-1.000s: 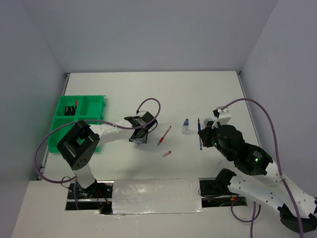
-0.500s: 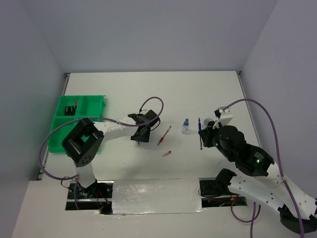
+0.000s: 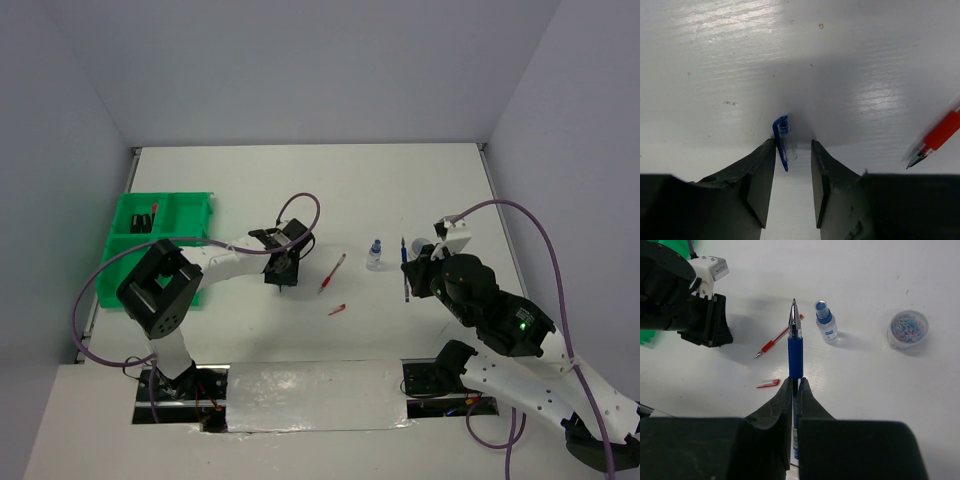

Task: Sort the stationery into containers
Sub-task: Close the pen cap on the pen.

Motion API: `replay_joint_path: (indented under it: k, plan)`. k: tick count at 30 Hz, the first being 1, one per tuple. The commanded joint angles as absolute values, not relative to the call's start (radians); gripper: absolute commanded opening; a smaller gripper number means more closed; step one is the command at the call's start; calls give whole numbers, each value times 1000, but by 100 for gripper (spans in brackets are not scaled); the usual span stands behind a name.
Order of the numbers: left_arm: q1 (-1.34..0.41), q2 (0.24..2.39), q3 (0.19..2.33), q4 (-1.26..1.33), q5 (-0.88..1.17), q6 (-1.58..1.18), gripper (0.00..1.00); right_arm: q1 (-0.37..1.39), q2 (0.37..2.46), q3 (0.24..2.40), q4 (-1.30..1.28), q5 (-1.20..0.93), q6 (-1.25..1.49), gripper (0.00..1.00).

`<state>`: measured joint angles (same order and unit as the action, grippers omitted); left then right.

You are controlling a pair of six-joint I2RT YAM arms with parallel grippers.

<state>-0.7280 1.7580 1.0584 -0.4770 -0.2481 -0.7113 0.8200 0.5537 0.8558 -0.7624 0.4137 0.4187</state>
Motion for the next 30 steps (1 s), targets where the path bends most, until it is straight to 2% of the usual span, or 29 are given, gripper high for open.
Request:
replay_joint_path:
  k: [1, 10, 13, 14, 15, 18, 22, 30]
  plan:
    - [-723, 1842, 985, -514, -201, -726, 46, 815, 545, 848, -713, 416, 399, 0]
    - [-718, 1865, 970, -537, -227, -742, 46, 816, 541, 845, -709, 411, 397, 0]
    - [-718, 1873, 954, -525, -210, -747, 40, 815, 541, 847, -710, 410, 396, 0]
    - [-715, 1878, 948, -506, -204, -747, 37, 816, 538, 848, -712, 411, 396, 0]
    - [-713, 1881, 934, -497, -196, -747, 25, 815, 537, 848, -712, 410, 396, 0]
    - [-713, 1891, 908, -463, -169, -750, 0, 815, 529, 848, -710, 403, 394, 0]
    - [-713, 1864, 871, -405, -143, -749, 0, 815, 528, 842, -697, 361, 390, 0]
    - [-712, 1498, 848, -342, -207, -808, 0, 815, 526, 755, -525, 85, 399, 0]
